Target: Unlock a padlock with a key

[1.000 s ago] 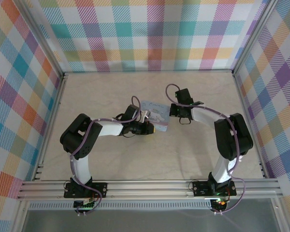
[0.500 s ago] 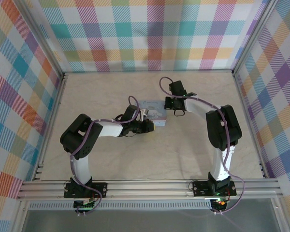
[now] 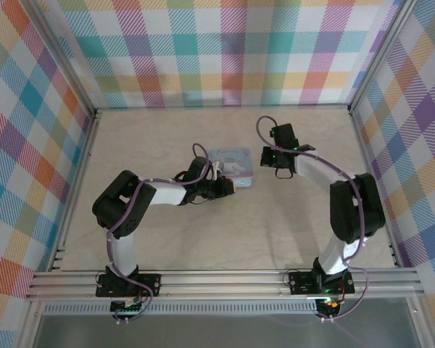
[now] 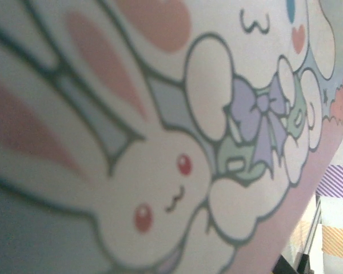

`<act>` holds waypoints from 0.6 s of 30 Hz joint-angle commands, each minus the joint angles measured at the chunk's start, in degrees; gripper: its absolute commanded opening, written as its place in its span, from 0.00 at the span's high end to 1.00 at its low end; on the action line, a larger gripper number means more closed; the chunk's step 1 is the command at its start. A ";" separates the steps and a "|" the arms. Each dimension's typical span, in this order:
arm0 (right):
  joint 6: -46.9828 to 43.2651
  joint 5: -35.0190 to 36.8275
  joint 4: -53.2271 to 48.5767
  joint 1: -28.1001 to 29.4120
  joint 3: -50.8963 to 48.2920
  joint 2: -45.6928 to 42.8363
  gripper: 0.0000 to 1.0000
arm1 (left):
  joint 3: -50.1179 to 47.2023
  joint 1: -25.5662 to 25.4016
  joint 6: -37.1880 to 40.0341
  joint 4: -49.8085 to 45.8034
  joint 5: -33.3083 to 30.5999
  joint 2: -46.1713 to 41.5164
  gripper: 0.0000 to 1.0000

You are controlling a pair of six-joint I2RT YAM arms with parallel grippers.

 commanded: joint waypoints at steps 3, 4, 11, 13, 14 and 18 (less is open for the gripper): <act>0.72 -5.46 2.30 -0.70 -4.69 -9.01 1.00 | 2.70 -0.73 -2.43 -0.73 2.71 0.96 0.89; 1.13 -6.76 3.06 -0.80 -5.83 -10.84 1.00 | 2.96 -0.73 -2.59 -0.78 2.71 0.90 0.89; 3.77 -13.92 6.03 -1.71 -12.28 -23.37 1.00 | 4.82 -0.55 -2.27 -3.62 2.90 0.88 0.89; 4.89 -15.64 6.55 -2.03 -13.57 -26.94 1.00 | 5.02 -0.47 -2.40 -3.72 3.06 0.89 0.89; 5.60 -16.74 7.03 -2.27 -14.39 -28.77 1.00 | 5.18 -0.42 -2.50 -4.08 2.97 0.90 0.89; 8.87 -20.12 8.32 -3.46 -17.32 -34.89 1.00 | 6.12 -0.29 -2.41 -5.83 2.86 0.66 0.89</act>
